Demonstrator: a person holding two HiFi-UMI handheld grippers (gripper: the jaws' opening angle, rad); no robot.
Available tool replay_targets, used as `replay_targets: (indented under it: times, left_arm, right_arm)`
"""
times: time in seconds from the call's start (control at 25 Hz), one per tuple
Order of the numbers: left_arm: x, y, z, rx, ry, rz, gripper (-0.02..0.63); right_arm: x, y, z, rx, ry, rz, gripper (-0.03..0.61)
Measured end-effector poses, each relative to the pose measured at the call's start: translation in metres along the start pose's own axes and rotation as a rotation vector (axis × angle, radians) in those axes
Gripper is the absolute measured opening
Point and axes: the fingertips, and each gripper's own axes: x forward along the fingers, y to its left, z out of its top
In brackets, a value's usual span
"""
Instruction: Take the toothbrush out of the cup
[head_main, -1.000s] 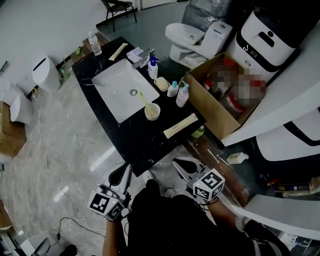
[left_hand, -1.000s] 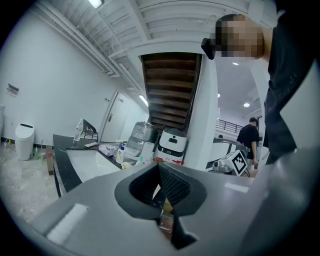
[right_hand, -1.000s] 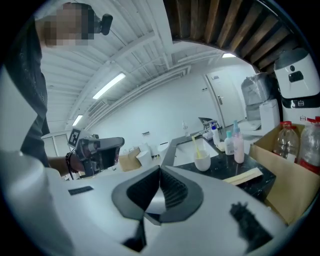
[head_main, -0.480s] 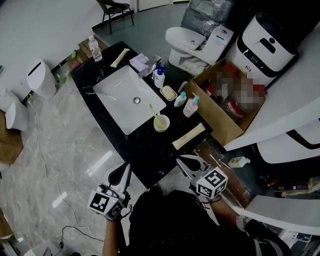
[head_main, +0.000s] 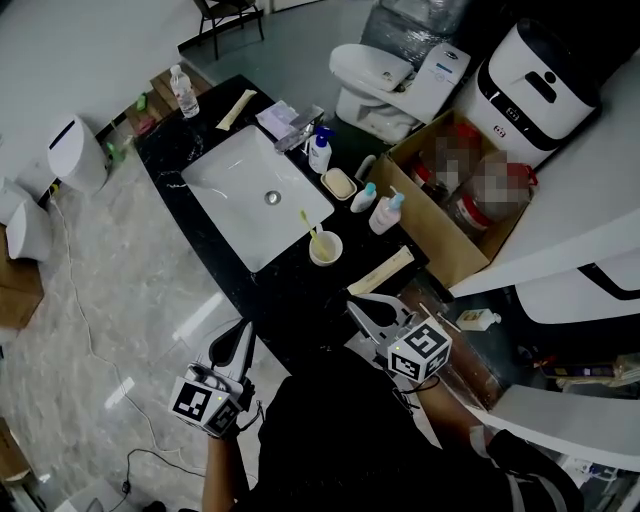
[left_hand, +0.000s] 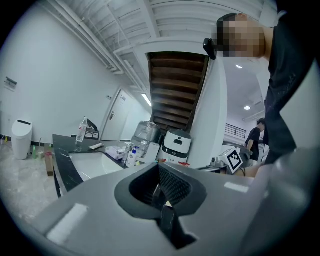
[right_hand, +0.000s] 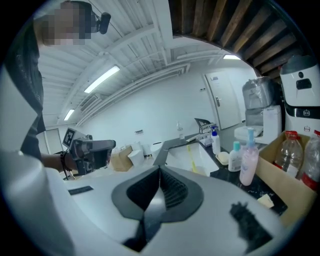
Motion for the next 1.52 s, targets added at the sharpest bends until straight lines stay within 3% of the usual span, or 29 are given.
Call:
replay_targets:
  times: [0.24,0.4,0.6,1.0,1.28,1.52]
  left_arm:
    - [0.017,-0.003,0.002,0.017,0.018,0.0,0.009]
    - [0.031,-0.004,-0.01,0.071,0.08,0.017,0.011]
    - [0.048,-0.005,-0.011,0.129,0.081,0.05,0.028]
    - [0.069,0.007,-0.011,0.073,0.09,0.081,0.034]
    - [0.071,0.014,-0.013,0.076,0.084,0.085,0.033]
    - [0.076,0.014,-0.013,0.077,0.088,0.08,0.032]
  right_arm:
    - [0.023,-0.02,0.002,-0.043,0.041,0.029,0.012]
    - [0.04,-0.034,0.003,-0.063,0.061,0.043,0.013]
    - [0.057,-0.047,0.002,-0.112,0.092,0.054,0.014]
    - [0.098,-0.073,-0.008,-0.128,0.154,0.059,0.014]
    - [0.119,-0.084,-0.013,-0.138,0.197,0.055,0.015]
    - [0.131,-0.09,-0.021,-0.142,0.231,0.049,0.052]
